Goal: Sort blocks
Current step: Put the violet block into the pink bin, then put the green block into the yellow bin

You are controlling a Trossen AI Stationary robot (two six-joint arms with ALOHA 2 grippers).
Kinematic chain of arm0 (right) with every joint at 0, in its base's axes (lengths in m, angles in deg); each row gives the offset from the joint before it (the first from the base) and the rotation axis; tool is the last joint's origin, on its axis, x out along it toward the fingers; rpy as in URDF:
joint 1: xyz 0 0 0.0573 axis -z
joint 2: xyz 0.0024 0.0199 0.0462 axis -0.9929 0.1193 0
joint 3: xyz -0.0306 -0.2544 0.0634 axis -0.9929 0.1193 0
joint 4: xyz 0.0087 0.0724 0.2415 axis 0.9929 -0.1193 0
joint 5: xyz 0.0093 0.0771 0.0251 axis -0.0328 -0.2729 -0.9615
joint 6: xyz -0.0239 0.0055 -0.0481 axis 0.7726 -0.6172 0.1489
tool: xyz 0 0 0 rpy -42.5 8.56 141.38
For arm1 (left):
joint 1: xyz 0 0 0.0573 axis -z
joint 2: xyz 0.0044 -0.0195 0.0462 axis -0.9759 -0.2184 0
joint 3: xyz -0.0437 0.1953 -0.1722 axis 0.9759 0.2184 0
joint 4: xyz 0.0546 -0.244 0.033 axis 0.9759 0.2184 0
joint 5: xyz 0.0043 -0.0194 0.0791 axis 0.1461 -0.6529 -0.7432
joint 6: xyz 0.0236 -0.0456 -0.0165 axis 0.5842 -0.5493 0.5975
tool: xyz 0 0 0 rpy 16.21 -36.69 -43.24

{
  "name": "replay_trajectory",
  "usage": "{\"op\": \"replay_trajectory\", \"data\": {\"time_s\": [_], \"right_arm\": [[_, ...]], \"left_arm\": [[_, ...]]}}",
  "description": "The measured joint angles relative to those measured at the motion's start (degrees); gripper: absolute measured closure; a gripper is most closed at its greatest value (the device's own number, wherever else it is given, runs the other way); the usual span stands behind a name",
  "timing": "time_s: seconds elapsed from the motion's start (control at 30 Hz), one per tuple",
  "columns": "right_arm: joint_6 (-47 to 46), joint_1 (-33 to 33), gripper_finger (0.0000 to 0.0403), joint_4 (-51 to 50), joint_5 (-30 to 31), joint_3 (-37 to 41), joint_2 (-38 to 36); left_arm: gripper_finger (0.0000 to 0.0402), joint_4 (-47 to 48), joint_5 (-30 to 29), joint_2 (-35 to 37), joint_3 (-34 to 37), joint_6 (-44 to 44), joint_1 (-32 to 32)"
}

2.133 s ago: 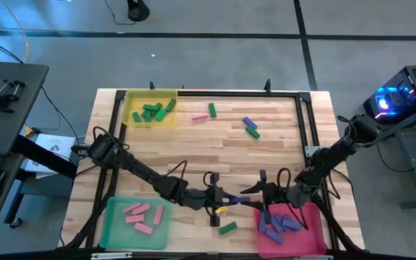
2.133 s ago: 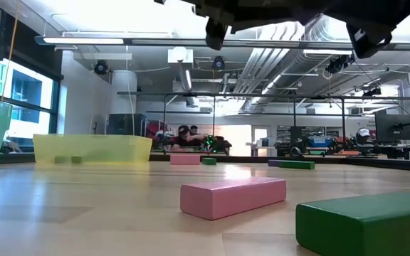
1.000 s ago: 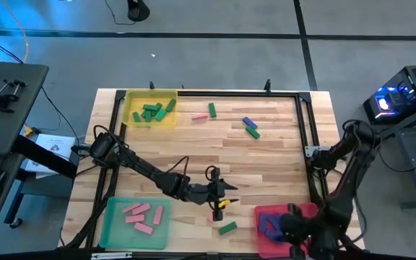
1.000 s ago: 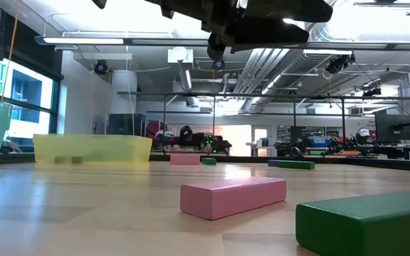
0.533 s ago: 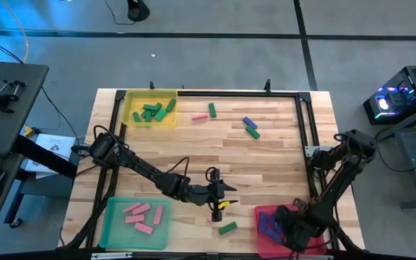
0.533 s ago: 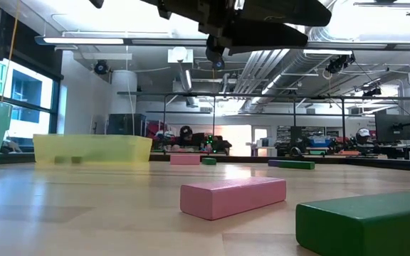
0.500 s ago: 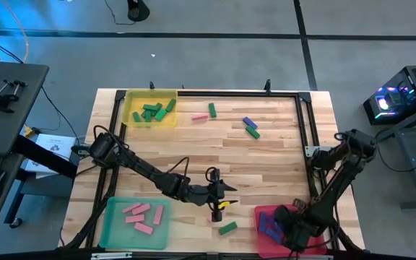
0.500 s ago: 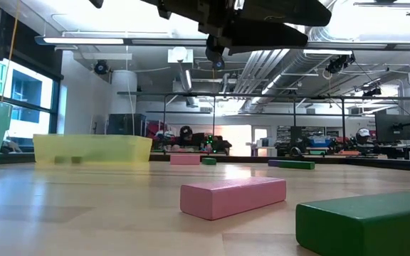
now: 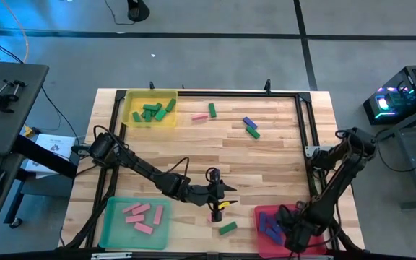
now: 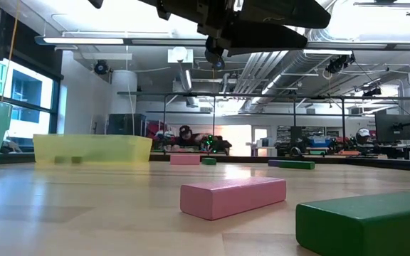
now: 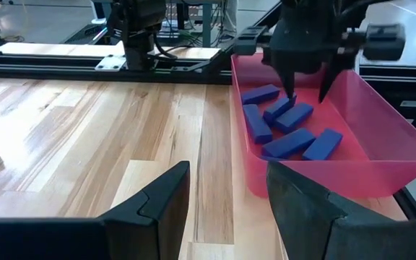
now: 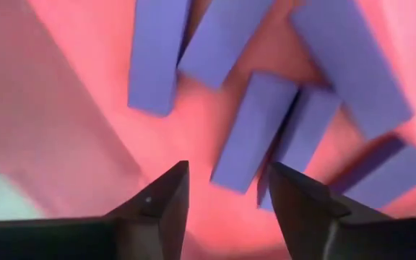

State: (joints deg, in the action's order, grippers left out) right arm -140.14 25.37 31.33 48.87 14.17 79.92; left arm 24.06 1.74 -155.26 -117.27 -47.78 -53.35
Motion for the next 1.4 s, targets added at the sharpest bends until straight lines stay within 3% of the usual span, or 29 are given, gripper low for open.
{"op": "replay_trajectory", "data": {"time_s": [0.17, 0.4, 0.5, 0.83, 0.93, 1.07, 1.27, 1.4], "right_arm": [[-0.69, 0.0, 0.0223, -0.85, 0.19, 0.0, -3.26], [7.31, 0.05, 0.0222, -1.91, 14.25, -0.02, -8.06], [13.18, 0.44, 0.0222, -2.01, 25.71, -0.02, -8.5], [39.72, 8.35, 0.0222, -2.04, 76.73, -0.02, -8.5], [41.03, 12.72, 0.0222, -2.24, 86.11, -0.02, -8.5], [43.63, 19.2, 0.0222, -6.26, 87.31, -0.02, -8.5], [32.83, 33.84, 0.0222, -24.94, 68.77, 0.31, -9.2], [39.55, 42.16, 0.0222, -19.52, 62.21, 5.66, -10.91]], "left_arm": [[0.0229, -0.02, 0.01, 0.0, 0.0, -0.34, 0.0], [0.0229, -0.02, -0.01, 0.0, 0.0, -0.94, 0.02], [0.0229, -0.04, -0.03, 0.0, 0.0, -0.95, 0.02], [0.0229, -0.04, -0.08, 0.0, 0.0, -1.05, 0.02], [0.0229, 0.07, -0.08, 0.0, 0.0, -1.5, 0.02], [0.0229, 1.15, -0.08, 0.0, 0.0, -2.42, 0.02], [0.0229, 7.22, -4.26, 0.24, -0.02, -3.73, 1.25], [0.0229, 12.18, -10.06, 1.48, -0.01, -4.3, 3.06]]}}
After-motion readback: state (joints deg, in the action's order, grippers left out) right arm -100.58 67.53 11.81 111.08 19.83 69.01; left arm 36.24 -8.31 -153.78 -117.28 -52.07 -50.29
